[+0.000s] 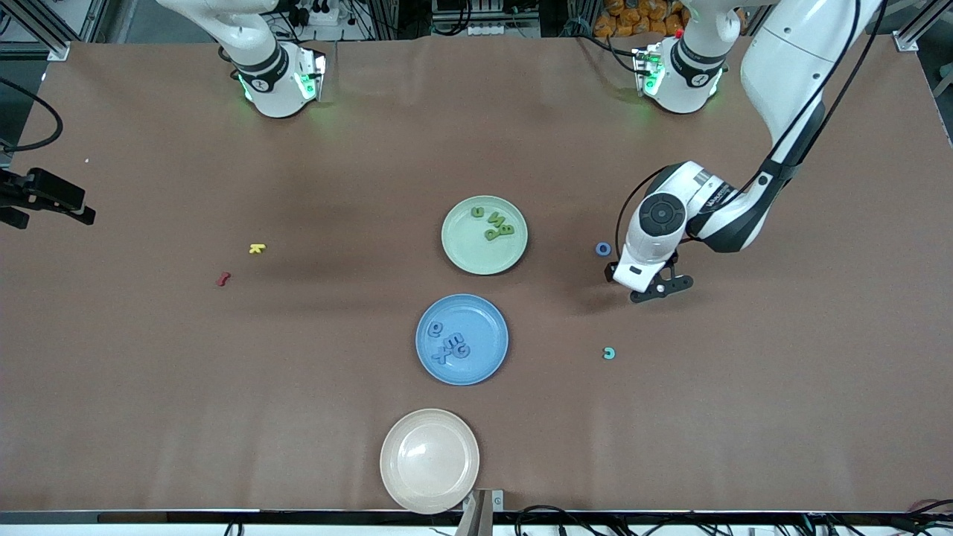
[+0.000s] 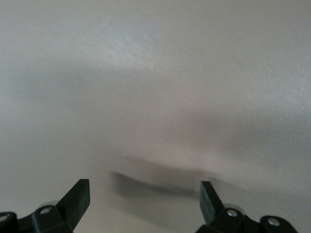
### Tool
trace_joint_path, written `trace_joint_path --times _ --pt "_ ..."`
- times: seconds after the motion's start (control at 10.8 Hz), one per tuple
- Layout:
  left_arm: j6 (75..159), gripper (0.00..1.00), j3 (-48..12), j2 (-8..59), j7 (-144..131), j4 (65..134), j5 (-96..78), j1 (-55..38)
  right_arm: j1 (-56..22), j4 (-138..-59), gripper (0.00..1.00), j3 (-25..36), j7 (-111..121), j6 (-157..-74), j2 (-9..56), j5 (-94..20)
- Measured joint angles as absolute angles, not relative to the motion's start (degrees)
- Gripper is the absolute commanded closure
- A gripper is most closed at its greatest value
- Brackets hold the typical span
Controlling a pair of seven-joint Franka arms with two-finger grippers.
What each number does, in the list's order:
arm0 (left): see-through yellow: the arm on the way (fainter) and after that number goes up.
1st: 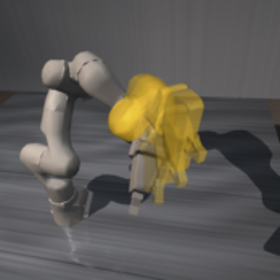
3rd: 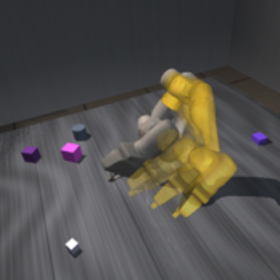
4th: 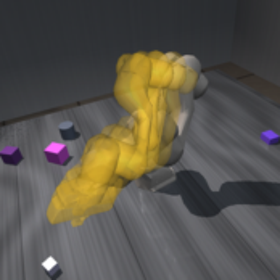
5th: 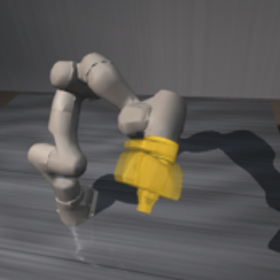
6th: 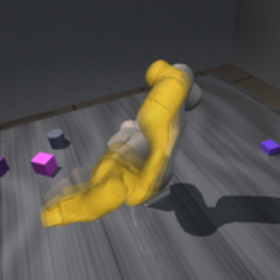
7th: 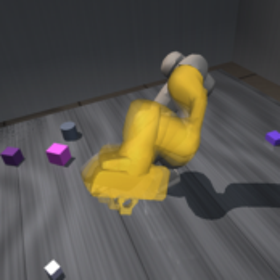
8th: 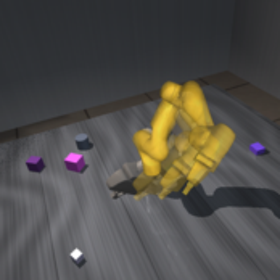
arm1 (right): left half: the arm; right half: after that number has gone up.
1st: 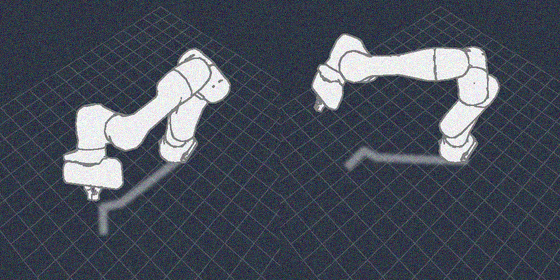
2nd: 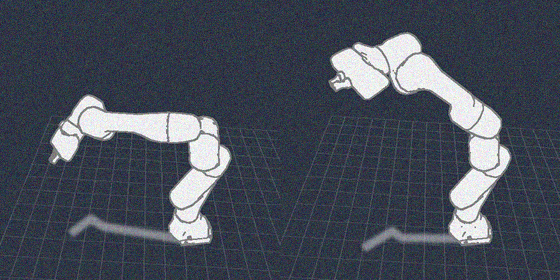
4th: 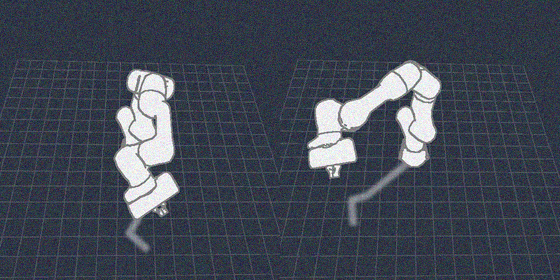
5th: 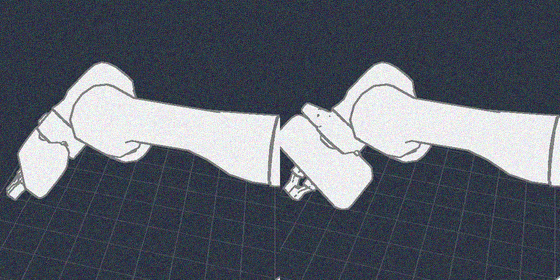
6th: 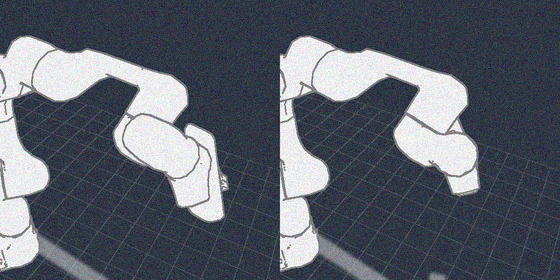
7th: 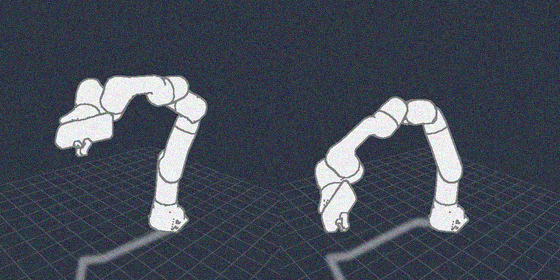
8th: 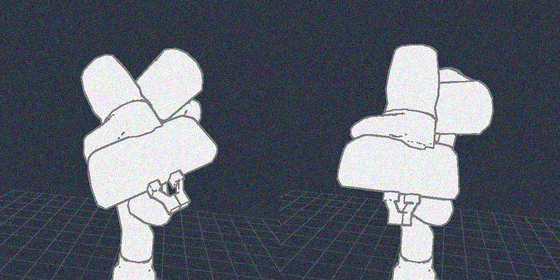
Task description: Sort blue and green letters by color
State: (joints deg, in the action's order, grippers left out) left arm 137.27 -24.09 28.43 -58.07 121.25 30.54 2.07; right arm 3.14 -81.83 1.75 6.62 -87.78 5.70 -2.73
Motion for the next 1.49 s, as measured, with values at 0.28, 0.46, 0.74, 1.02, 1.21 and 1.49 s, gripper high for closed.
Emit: trace_joint_path --times 0.28,0.46,0.74,1.02,1.21,1.49 --pt "137.3 0.00 -20.1 25.3 -53.1 121.1 28.9 0.5 3.1 -81.8 0.00 1.7 6.7 -87.5 5.7 -2.8" --pt "136.5 0.00 -19.2 22.5 -47.4 120.9 25.6 1.3 3.0 -81.9 0.00 1.6 6.8 -87.5 5.8 -2.8" --pt "134.0 0.00 -14.1 16.3 -34.4 121.2 14.1 -1.4 2.8 -82.0 0.00 1.4 6.8 -87.4 6.0 -2.8" --pt "132.3 0.00 -10.3 9.8 -27.2 122.1 6.6 -3.3 2.7 -82.1 0.00 1.4 6.9 -87.5 7.3 -2.9" --pt "129.1 0.00 -7.0 4.6 -23.9 122.0 5.3 -5.4 2.6 -82.1 0.00 1.4 6.9 -87.7 8.0 -2.9" --pt "124.6 0.00 -4.1 -1.9 -17.3 119.5 2.0 -6.4 2.6 -81.7 0.00 1.4 6.9 -88.7 8.0 -2.9"
